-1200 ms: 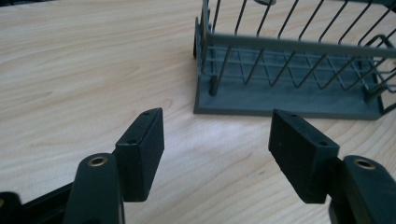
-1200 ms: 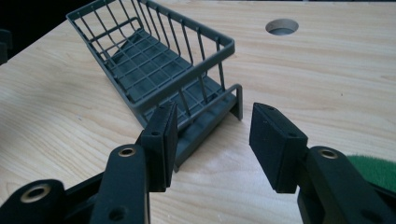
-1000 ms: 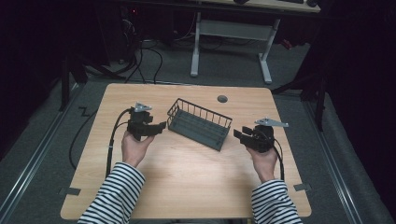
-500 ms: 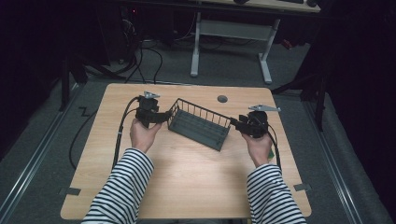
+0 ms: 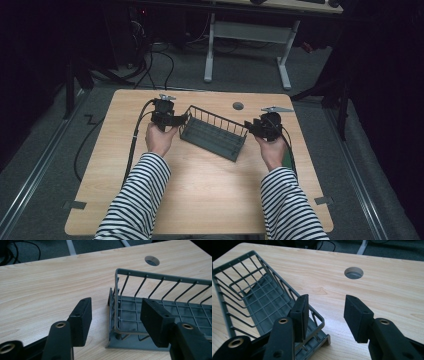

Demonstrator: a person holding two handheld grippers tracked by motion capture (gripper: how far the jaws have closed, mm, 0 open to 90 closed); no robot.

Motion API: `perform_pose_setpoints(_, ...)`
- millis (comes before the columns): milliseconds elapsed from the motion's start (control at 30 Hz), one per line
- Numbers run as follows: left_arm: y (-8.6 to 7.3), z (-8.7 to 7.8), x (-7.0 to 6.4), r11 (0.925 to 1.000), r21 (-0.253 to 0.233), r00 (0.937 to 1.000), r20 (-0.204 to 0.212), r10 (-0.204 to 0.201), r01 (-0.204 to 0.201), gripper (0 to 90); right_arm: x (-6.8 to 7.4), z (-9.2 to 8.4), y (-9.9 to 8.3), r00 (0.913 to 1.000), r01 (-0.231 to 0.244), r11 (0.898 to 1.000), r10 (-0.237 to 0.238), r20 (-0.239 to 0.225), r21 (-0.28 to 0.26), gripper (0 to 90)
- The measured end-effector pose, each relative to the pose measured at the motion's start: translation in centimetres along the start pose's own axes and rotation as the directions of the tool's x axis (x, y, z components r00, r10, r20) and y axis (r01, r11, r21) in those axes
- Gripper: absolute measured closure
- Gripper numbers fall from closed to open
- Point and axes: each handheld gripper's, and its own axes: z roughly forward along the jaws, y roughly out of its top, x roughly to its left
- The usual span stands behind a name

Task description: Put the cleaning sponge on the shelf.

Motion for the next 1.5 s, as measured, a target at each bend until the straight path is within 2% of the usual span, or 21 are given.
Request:
perform_pose_setpoints(200,-0.1,0.7,0.1,0.9998,0.017,0.9999,0.002,-0.011,0.011,48.0,-0.4,0.6,-0.2,1.0000,-0.006,1.000,0.006,-0.003,0.020,57.2)
perform_pose_setpoints(333,-0.4,1.1,0.1,0.9993,0.037,1.0000,0.006,-0.007,0.007,54.9,-0.5,0.8,-0.3,0.9998,-0.008,0.999,0.008,-0.021,0.040,61.2)
perform_pose_setpoints(467,-0.5,1.2,0.0,0.9989,0.048,0.9995,0.030,0.002,-0.003,58.5,-0.5,1.1,-0.4,0.9994,-0.006,0.998,0.008,-0.033,0.057,64.2)
perform_pose_setpoints(500,-0.4,1.1,0.1,0.9988,0.049,0.9992,0.040,-0.002,0.000,61.7,-0.6,1.2,-0.5,0.9983,-0.015,0.998,0.019,-0.056,0.060,67.8)
perform_pose_setpoints(567,-0.4,1.0,0.2,0.9987,0.050,0.9991,0.043,0.000,-0.002,63.2,-0.5,1.3,-0.5,0.9980,-0.016,0.998,0.020,-0.060,0.059,69.1)
perform_pose_setpoints(700,-0.4,0.6,0.1,0.9986,0.050,0.9979,0.064,0.013,-0.016,71.9,-0.1,1.1,-0.5,0.9970,0.021,0.997,-0.016,-0.076,0.072,73.0)
perform_pose_setpoints(833,-0.5,0.6,0.1,0.9976,0.062,0.9978,0.061,0.027,-0.031,76.5,0.0,1.1,-0.6,0.9967,0.020,0.997,-0.014,-0.080,0.077,73.3)
perform_pose_setpoints(1067,-1.5,0.2,0.5,0.9963,0.078,0.9968,0.075,0.028,-0.034,82.5,0.7,0.7,-0.9,0.9943,0.052,0.994,-0.042,-0.098,0.097,73.4)
perform_pose_setpoints(1233,-2.1,-0.3,0.5,0.9954,0.085,0.9962,0.078,0.038,-0.044,83.3,1.3,0.3,-1.1,0.9918,0.077,0.991,-0.065,-0.110,0.108,73.4)
perform_pose_setpoints(1333,-2.4,-0.6,0.6,0.9961,0.080,0.9950,0.095,0.029,-0.037,83.3,1.3,0.0,-1.5,0.9907,0.072,0.992,-0.060,-0.122,0.101,73.3)
perform_pose_setpoints(1400,-2.7,-0.9,0.7,0.9967,0.075,0.9943,0.104,0.023,-0.031,83.3,1.3,-0.3,-1.8,0.9893,0.051,0.994,-0.036,-0.142,0.100,73.3)
perform_pose_setpoints(1500,-3.0,-1.2,0.6,0.9960,0.080,0.9940,0.105,0.031,-0.039,83.4,1.7,-0.7,-2.0,0.9883,0.077,0.991,-0.061,-0.140,0.113,73.2)
